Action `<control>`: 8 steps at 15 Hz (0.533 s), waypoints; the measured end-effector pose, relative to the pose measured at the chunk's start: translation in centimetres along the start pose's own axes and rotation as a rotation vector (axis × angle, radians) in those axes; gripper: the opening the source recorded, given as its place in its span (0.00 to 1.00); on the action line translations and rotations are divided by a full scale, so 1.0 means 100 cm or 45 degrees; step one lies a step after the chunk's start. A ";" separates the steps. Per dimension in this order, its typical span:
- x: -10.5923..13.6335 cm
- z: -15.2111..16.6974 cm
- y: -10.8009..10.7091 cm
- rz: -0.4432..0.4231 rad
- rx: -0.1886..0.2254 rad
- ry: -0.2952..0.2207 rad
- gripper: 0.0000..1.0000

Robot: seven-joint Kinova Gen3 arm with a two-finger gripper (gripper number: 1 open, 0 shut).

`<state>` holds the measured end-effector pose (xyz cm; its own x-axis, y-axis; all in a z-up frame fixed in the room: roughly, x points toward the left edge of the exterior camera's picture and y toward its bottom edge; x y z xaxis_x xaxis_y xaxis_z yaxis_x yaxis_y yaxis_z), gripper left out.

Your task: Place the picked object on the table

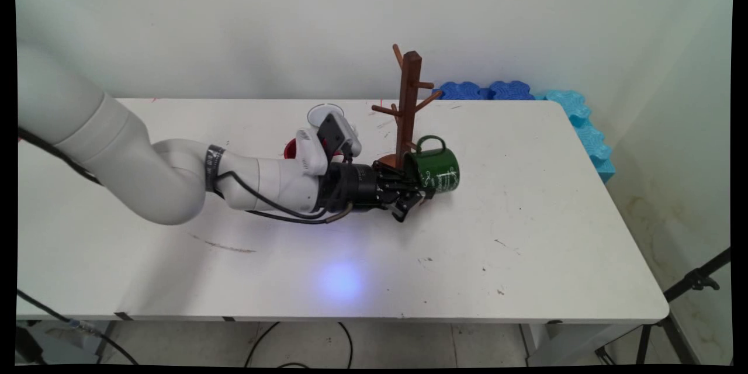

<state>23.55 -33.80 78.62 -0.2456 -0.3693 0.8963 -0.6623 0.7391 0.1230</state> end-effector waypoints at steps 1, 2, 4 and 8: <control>0.000 -0.003 0.002 0.002 -0.007 -0.001 0.00; 0.001 -0.007 0.005 0.005 -0.015 -0.002 0.00; 0.001 -0.015 0.010 0.010 -0.032 -0.003 0.00; 0.002 -0.035 0.018 0.019 -0.055 -0.012 0.00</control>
<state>24.75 -30.55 80.54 -0.2621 -0.3629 0.8942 -0.6272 0.7683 0.1279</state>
